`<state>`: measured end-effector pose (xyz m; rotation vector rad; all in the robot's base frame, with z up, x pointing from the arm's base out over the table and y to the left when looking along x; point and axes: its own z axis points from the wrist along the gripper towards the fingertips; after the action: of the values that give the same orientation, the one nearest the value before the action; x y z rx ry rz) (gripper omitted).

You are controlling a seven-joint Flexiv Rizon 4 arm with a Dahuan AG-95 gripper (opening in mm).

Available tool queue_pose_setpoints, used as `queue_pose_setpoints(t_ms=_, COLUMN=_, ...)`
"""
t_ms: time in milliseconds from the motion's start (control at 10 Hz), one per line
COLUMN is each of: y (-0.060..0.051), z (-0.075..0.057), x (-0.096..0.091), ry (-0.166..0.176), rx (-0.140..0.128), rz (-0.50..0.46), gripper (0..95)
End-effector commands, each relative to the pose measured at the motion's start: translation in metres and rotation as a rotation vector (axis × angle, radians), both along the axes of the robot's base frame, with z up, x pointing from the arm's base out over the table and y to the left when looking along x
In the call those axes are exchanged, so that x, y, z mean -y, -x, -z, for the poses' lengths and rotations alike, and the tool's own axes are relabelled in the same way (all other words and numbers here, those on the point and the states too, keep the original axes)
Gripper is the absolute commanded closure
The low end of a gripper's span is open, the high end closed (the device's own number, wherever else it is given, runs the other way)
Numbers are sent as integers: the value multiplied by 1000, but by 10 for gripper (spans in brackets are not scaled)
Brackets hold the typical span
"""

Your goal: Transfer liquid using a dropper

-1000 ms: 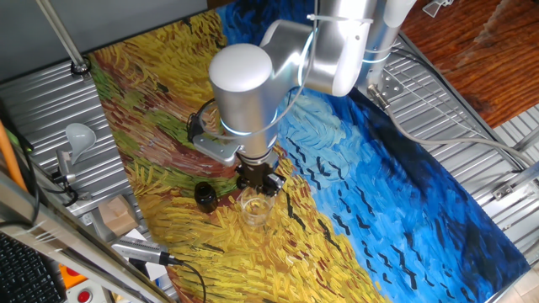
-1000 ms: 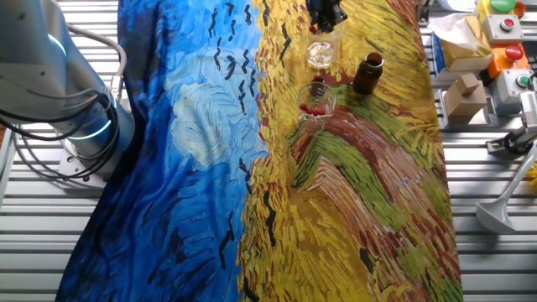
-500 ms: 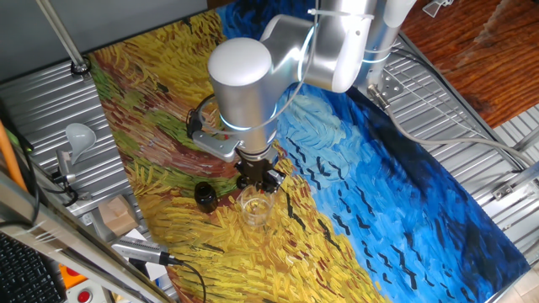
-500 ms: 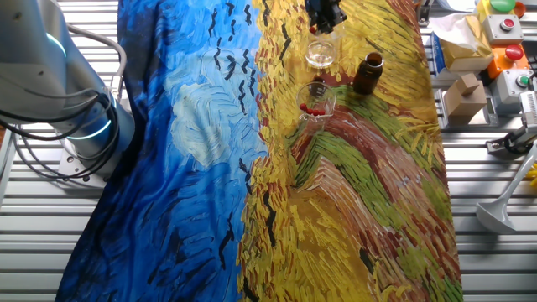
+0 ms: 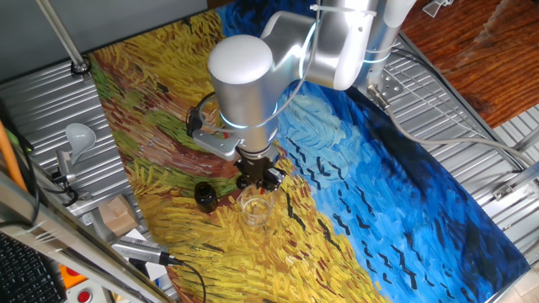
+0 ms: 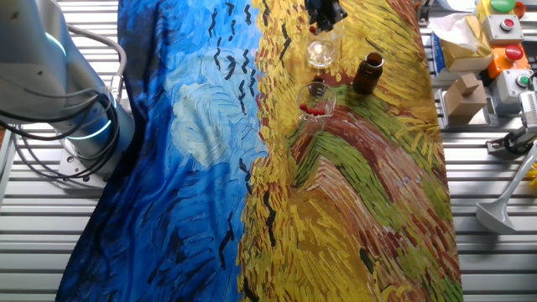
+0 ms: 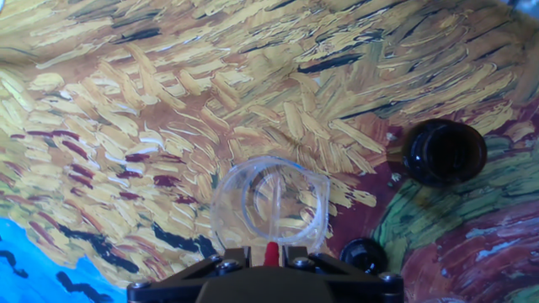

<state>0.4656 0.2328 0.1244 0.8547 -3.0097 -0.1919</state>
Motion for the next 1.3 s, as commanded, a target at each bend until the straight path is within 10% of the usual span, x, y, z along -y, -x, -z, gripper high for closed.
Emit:
queue_pose_setpoints(t_ms=100, y=1, z=-1, x=3, ry=0, rx=-1, rz=-7, gripper=760)
queue_pose_setpoints(t_ms=1000, y=8, z=1, x=5, ry=13, rx=-4, rz=-5, gripper=760)
queue_pose_setpoints(t_ms=1100, y=9, z=1, x=5, ry=17, rx=-4, rz=-6, gripper=950)
queue_pose_setpoints(t_ms=1300, y=9, z=1, x=5, ry=19, rx=-4, rz=-8, gripper=950)
